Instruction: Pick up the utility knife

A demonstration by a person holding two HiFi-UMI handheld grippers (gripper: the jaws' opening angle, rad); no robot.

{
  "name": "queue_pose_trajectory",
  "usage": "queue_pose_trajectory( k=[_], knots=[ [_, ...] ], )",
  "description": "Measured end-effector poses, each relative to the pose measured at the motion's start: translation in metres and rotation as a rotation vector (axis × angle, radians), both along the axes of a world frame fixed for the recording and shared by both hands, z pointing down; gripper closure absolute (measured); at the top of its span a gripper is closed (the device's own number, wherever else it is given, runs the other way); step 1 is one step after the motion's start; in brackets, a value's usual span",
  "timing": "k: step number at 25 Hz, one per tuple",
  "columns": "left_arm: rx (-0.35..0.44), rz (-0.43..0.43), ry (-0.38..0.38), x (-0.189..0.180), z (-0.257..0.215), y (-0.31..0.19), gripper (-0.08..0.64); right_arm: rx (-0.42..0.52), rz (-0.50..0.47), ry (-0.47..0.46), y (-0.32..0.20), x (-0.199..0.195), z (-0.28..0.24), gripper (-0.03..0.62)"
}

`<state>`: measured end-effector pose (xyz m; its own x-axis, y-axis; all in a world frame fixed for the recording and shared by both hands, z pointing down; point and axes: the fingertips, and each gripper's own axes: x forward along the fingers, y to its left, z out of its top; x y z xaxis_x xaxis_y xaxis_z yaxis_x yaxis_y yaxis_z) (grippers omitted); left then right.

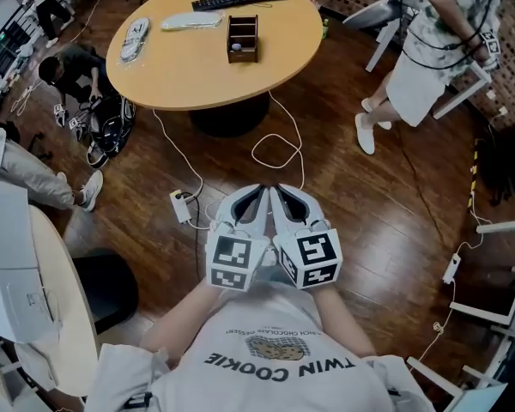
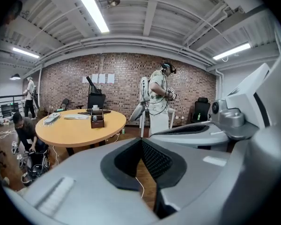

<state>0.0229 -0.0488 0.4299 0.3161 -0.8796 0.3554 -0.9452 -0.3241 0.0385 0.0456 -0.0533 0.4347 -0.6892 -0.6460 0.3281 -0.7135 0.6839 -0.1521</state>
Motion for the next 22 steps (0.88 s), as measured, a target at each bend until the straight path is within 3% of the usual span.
queue_pose_trajectory(
  k=[9, 22],
  knots=[
    [0.026, -0.029, -0.023, 0.007, -0.009, -0.039, 0.555, 0.009, -0.014, -0.021, -0.04, 0.007, -0.003, 0.592],
    [0.035, -0.03, -0.003, -0.018, -0.001, -0.113, 0.555, 0.023, -0.011, -0.005, -0.111, -0.017, 0.001, 0.592]
  ],
)
